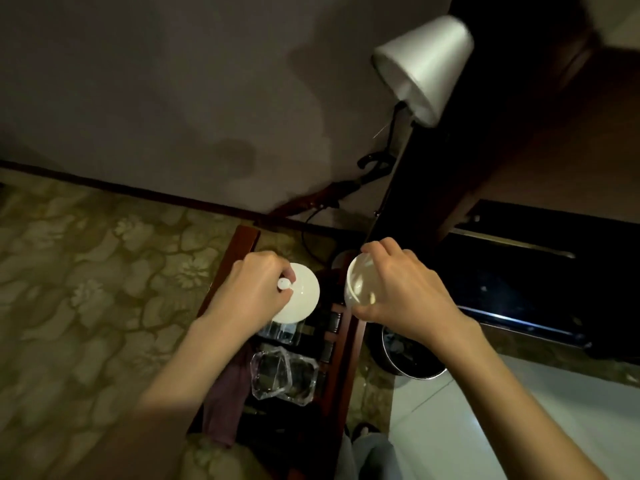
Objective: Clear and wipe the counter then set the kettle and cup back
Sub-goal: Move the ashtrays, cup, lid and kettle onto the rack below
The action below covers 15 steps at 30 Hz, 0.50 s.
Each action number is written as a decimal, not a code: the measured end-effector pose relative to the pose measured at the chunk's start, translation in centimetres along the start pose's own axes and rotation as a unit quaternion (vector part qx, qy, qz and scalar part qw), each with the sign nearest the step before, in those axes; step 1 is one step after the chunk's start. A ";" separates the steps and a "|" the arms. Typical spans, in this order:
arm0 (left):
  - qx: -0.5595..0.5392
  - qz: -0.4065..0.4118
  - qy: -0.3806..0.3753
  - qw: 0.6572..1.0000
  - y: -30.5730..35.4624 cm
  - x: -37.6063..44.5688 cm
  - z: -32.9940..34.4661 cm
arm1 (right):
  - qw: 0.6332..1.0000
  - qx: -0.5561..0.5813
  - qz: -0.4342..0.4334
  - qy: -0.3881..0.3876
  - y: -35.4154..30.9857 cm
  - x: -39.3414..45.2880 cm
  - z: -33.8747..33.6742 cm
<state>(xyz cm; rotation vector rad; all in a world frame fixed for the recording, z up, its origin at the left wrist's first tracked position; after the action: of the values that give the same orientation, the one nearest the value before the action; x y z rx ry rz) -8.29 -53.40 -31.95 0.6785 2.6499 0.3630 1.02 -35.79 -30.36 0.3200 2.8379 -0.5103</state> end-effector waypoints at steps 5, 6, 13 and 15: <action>-0.017 -0.018 -0.029 0.999 -3.0 2.1 7.4 | 0.999 0.018 0.007 -0.033 0.2 4.0 8.1; -0.017 -0.020 -0.036 0.999 -3.5 2.5 9.2 | 0.999 0.019 0.008 -0.041 0.3 4.9 9.7; -0.043 -0.029 -0.102 0.993 -5.4 4.4 20.3 | 0.997 0.011 0.037 -0.059 3.3 10.9 18.3; -0.037 -0.022 -0.118 0.992 -5.4 5.2 22.7 | 0.998 -0.002 0.043 -0.054 4.1 12.3 20.1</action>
<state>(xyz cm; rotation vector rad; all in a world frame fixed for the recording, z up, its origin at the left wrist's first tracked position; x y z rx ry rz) -5.13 -51.90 -55.62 0.5990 2.4108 0.3444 -5.70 -37.30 -53.26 0.3998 2.7068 -0.4895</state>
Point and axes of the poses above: each hand's wrist, its own x-axis towards the middle knuckle, its own z-axis out of the palm, y = z × x, the point moved 2 cm from there along x, towards the middle knuckle, and after that the axes turned 2 degrees about -x, right-handed, at the moved point
